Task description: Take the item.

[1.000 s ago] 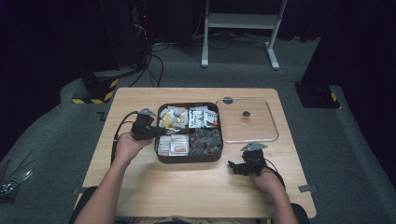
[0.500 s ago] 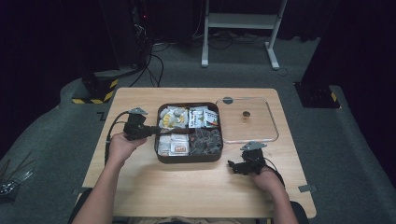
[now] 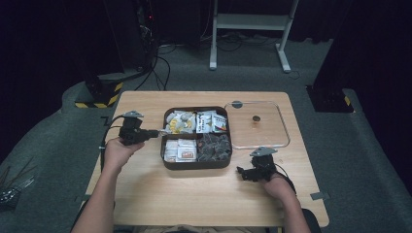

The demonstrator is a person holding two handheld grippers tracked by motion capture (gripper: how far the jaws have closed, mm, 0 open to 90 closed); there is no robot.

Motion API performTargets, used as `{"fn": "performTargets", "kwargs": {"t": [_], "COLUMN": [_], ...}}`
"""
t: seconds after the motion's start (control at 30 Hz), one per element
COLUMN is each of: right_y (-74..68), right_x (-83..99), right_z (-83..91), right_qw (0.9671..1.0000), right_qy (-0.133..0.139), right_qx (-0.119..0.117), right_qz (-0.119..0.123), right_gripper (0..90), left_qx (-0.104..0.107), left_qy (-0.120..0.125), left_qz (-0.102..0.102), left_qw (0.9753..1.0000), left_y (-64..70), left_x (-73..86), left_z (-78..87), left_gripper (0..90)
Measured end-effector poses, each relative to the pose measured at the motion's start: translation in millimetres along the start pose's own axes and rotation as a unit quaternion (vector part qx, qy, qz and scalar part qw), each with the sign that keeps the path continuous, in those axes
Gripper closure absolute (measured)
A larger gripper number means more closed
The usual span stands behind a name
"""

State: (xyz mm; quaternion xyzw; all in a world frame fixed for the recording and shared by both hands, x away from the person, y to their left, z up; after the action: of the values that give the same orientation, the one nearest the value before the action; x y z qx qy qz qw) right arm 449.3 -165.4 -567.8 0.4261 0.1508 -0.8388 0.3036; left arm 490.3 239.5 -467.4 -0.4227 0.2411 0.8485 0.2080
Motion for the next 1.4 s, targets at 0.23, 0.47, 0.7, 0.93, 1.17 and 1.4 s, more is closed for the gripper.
{"fn": "performTargets", "kwargs": {"t": [0.23, 0.47, 0.7, 0.93, 1.17, 1.4], "right_y": [0.2, 0.2, 0.1, 0.1, 0.0, 0.2], "right_x": [-0.1, -0.1, -0.1, -0.1, -0.2, -0.3], "right_z": [-0.1, -0.1, -0.1, -0.3, -0.2, -0.5], "right_qw": [1.0000, 1.0000, 1.0000, 1.0000, 1.0000, 1.0000], "right_qy": [0.000, 0.000, 0.000, 0.001, 0.000, 0.001], "right_qx": [0.000, 0.000, 0.000, 0.000, 0.001, 0.000], "right_qz": [0.001, 0.002, 0.001, 0.001, 0.000, 0.002], "right_gripper": [7.6, 7.7, 7.6, 7.6, 7.6, 7.6], "left_qx": [-0.011, -0.024, -0.036, -0.050, -0.061, -0.075], "left_qy": [0.000, 0.000, -0.001, -0.017, -0.036, -0.048], "left_qz": [0.010, 0.026, 0.033, 0.046, 0.044, 0.030], "left_qw": [0.9999, 0.9994, 0.9988, 0.9975, 0.9965, 0.9955], "left_y": [-14.7, -29.6, -42.8, -56.7, -65.3, -67.0], "left_x": [3.8, 8.1, 13.1, 22.3, 30.0, 34.6], "left_z": [8.8, 14.4, 14.9, 6.4, -7.9, -18.8], "left_gripper": [86.0, 86.0, 85.9, 86.0, 85.9, 85.9]}}
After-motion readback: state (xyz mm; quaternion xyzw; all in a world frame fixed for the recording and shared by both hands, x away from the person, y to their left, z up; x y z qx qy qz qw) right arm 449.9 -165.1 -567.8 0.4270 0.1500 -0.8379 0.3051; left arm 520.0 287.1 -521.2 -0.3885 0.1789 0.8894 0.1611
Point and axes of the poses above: each handheld gripper's, and its own axes: z roughly backward along the jaws, x roughly out of its underside, y roughly to its right, the point moved 6 cm from there along -z, roughly forward along the jaws, and after that the axes turned 10 degrees about y, right-handed, at the moved point
